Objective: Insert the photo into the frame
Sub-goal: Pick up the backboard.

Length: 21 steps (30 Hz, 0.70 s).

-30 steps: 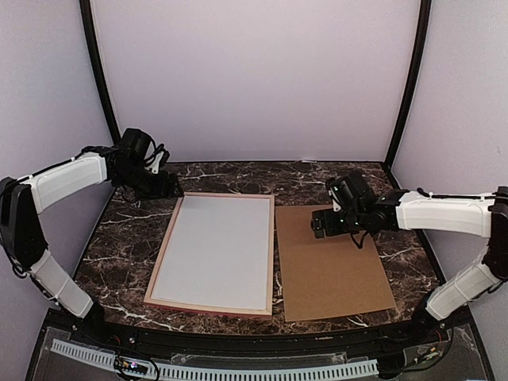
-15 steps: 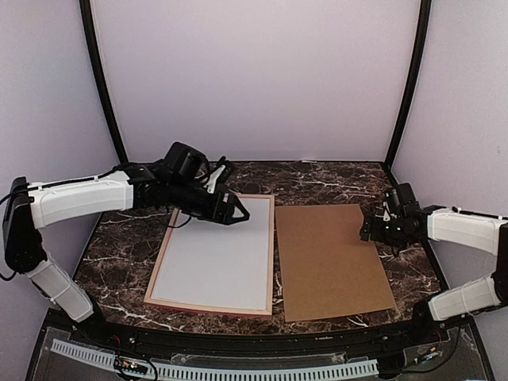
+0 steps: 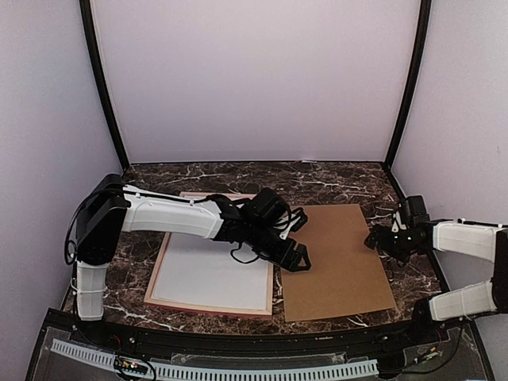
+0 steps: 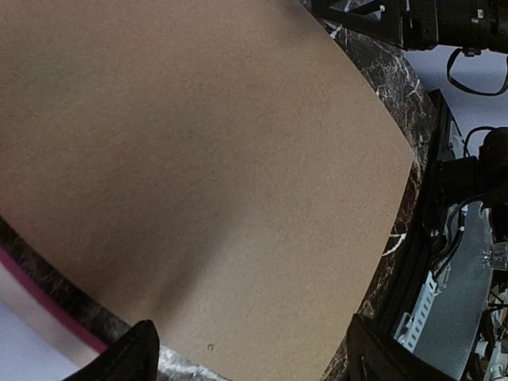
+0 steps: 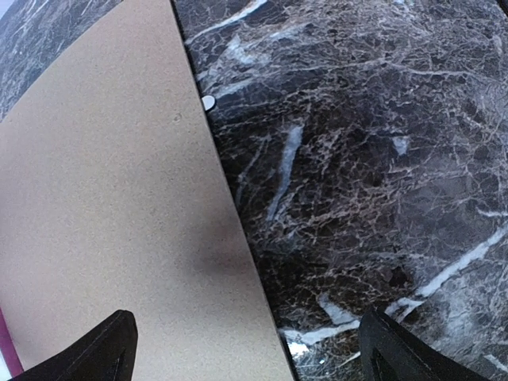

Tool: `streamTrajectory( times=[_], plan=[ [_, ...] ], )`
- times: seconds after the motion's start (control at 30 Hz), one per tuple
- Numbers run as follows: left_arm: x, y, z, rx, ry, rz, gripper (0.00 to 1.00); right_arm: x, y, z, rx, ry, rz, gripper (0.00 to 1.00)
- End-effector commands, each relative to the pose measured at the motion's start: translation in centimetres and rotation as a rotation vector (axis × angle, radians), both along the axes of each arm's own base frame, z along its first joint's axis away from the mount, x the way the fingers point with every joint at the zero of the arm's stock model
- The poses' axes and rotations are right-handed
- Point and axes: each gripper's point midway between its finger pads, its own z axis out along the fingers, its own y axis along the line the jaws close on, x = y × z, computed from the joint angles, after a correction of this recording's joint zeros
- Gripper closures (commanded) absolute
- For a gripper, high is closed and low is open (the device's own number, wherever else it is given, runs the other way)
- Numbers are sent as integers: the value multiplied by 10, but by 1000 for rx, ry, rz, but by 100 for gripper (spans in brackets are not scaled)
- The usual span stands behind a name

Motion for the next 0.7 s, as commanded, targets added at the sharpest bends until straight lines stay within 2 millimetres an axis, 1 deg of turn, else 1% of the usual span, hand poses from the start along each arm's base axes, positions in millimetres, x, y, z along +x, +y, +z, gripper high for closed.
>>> streamTrajectory(
  times=[0.0,0.03,0.07,0.1,0.13,0.23,0.43,0.67],
  plan=[
    [0,-18,-6,-2,-4,-21,16,6,6,4,42,-39,6,1],
    [1,-18,-16,18,0,-20,16,5,7,3,48,-36,9,1],
    [5,-19,-17,26,-13,-10,16,4,8,1,53,-33,11,1],
    [5,-17,-26,49,-11,-9,16,4,8,0,57,-31,11,1],
    [9,-18,-27,57,-23,-1,16,3,8,-1,58,-27,12,1],
    [14,-15,-38,106,-41,8,16,3,8,-4,58,-19,11,1],
    [30,2,-50,197,-85,74,16,3,9,-5,62,-20,9,1],
    [46,25,-64,248,-69,142,16,3,10,-8,66,-13,15,1]
  ],
)
